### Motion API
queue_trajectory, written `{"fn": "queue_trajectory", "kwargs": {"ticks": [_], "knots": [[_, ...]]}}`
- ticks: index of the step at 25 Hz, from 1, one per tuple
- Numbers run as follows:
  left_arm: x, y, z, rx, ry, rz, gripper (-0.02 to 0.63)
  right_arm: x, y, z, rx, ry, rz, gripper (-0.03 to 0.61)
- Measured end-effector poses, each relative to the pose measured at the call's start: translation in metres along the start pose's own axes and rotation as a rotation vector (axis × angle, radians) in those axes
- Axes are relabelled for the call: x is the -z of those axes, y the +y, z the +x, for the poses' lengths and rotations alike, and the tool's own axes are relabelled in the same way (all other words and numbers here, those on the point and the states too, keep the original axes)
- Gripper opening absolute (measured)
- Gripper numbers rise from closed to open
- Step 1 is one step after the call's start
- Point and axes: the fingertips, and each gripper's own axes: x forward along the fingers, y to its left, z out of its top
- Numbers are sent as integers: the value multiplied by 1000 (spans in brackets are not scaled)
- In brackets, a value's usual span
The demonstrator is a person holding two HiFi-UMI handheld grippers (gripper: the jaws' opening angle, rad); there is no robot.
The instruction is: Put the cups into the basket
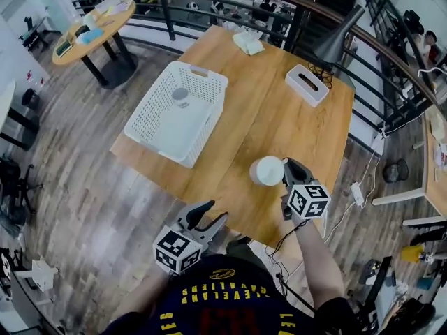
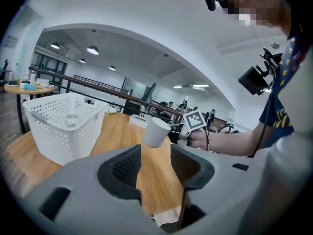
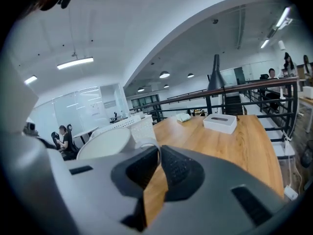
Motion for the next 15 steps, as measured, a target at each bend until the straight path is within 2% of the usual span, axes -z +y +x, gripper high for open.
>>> {"fn": "queue_trajectory", "kwargs": {"ticks": [7, 15], "knots": [[18, 78, -97, -102, -59, -63, 176, -36, 101, 28, -60, -22, -83, 31], [25, 126, -159, -109, -110, -67, 176, -77, 183, 64, -105, -69, -166, 31]]}}
